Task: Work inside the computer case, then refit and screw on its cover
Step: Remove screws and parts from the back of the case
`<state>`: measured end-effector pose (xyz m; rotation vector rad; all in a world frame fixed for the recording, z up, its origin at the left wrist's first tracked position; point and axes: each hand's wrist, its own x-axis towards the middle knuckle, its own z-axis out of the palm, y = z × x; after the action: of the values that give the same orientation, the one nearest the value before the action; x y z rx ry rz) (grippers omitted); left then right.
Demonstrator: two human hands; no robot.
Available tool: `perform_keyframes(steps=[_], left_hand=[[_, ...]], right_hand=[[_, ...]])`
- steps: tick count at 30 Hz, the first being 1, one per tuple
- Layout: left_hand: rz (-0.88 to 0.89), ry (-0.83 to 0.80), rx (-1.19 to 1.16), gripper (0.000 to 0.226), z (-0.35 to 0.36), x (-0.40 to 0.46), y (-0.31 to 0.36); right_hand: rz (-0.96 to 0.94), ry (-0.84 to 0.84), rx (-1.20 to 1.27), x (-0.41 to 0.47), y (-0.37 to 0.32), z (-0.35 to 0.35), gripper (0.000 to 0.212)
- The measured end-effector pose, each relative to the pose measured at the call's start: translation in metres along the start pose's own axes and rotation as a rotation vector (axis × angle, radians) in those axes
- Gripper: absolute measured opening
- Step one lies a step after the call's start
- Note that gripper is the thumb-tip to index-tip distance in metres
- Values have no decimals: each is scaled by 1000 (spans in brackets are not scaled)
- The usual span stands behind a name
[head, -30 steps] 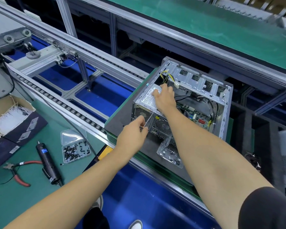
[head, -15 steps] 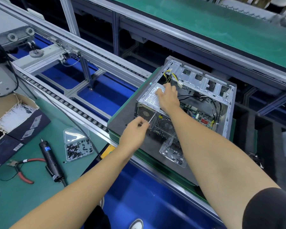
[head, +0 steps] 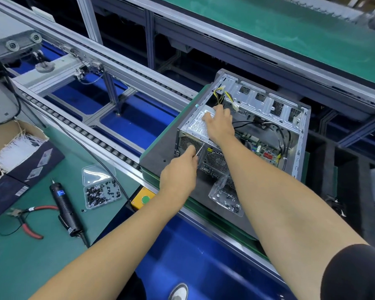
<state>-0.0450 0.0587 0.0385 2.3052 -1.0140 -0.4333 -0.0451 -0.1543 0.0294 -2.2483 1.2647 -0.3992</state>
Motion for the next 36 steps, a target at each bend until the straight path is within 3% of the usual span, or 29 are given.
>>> perform_keyframes(steps=[4, 12, 16, 18, 22, 25, 27, 30, 32, 34, 36], left_hand=[[70, 69, 121, 16, 9, -6, -2], [-98, -118, -542, 18, 30, -44, -32], [-108, -129, -881, 10, 28, -73, -32], [-32, -75, -909, 8, 14, -65, -20], [196, 53, -909, 8, -18, -31, 24], [232, 110, -861, 8, -23, -7, 55], [209, 103, -908, 10, -15, 2, 70], [257, 214, -667, 30, 11, -1, 76], [462, 306, -387, 30, 36, -18, 65], [767, 184, -104, 25, 64, -38, 47], [933, -61, 168, 30, 88, -52, 28]], right_hand=[[-5, -6, 13, 0, 1, -1, 49], [-17, -18, 138, -7, 0, -7, 54], [-224, 227, 171, -35, -6, -26, 38], [-378, 118, 275, -58, -2, -39, 26], [-450, -398, 554, -104, 8, -64, 15], [-449, -447, 575, -118, 25, -82, 29], [-438, -365, 439, -118, 39, -92, 39], [-359, -94, 207, -111, 68, -104, 16], [-243, -23, 190, -111, 86, -111, 13], [-197, 5, 149, -110, 101, -113, 16], [-178, 8, 96, -109, 105, -111, 17]])
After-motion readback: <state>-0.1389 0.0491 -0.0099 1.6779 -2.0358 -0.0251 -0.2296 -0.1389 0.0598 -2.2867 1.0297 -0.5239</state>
